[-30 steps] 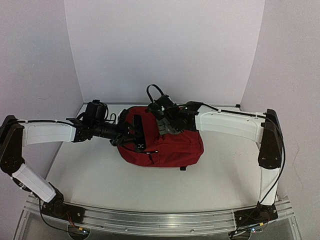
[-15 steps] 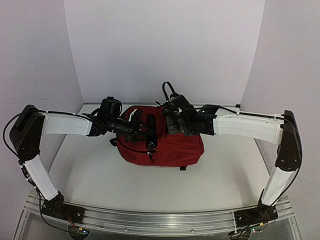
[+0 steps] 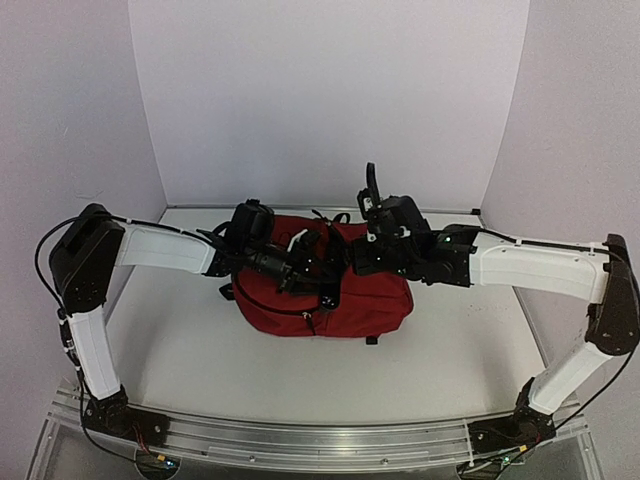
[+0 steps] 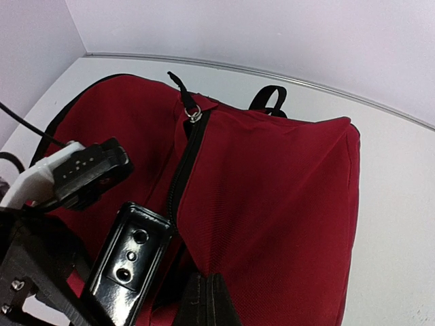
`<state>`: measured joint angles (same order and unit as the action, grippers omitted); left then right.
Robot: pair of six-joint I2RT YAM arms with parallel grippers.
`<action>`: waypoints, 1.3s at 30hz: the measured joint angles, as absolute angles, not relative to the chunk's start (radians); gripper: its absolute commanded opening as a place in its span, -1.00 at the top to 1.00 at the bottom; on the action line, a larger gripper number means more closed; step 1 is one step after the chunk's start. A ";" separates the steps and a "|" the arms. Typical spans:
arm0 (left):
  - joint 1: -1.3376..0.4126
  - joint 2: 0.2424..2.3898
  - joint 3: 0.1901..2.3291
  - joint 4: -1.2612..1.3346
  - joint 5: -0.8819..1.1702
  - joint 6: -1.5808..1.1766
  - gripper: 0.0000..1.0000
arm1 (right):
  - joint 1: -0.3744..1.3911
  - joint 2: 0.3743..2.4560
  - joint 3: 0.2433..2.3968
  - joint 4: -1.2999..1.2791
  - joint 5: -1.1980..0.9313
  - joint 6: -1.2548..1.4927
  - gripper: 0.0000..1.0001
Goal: Pack the student bag
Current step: Place the stationery in the student bag.
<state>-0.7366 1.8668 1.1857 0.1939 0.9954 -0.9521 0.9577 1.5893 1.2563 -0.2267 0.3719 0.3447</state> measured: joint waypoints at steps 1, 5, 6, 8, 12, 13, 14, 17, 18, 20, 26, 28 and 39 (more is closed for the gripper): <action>-0.736 1.879 1.200 0.192 1.005 -0.952 0.88 | 0.958 1.581 1.247 -0.222 0.364 0.340 1.00; -0.732 1.935 1.263 0.185 1.032 -0.952 0.91 | 0.950 1.548 1.209 -0.195 0.327 0.322 1.00; -0.731 1.949 1.277 0.182 1.036 -0.952 0.91 | 0.949 1.540 1.199 -0.189 0.317 0.317 1.00; -0.726 1.979 1.307 0.176 1.046 -0.952 0.93 | 0.948 1.528 1.185 -0.180 0.301 0.310 1.00; -0.711 2.028 1.363 0.159 1.053 -0.952 0.94 | 0.947 1.516 1.156 -0.151 0.268 0.307 1.00; -0.708 2.041 1.380 0.157 1.054 -0.953 0.95 | 0.946 1.515 1.149 -0.139 0.262 0.307 1.00; -0.707 2.053 1.397 0.157 1.053 -0.955 0.95 | 0.944 1.514 1.140 -0.125 0.255 0.309 1.00; -0.705 2.081 1.438 0.160 1.050 -0.972 0.94 | 0.937 1.514 1.120 -0.092 0.239 0.316 1.00; -0.705 2.087 1.446 0.164 1.044 -0.976 0.93 | 0.936 1.514 1.115 -0.082 0.236 0.319 1.00; -0.705 2.100 1.467 0.176 1.024 -0.988 0.93 | 0.936 1.513 1.104 -0.063 0.228 0.325 1.00; -0.700 2.117 1.503 0.196 0.966 -1.020 0.92 | 0.936 1.512 1.072 -0.009 0.218 0.347 1.00; -0.700 2.117 1.505 0.202 0.945 -1.022 0.92 | 0.936 1.510 1.059 0.009 0.218 0.355 1.00; -0.697 2.146 1.581 0.128 0.888 -0.930 0.92 | 0.932 1.510 1.033 0.060 0.215 0.393 1.00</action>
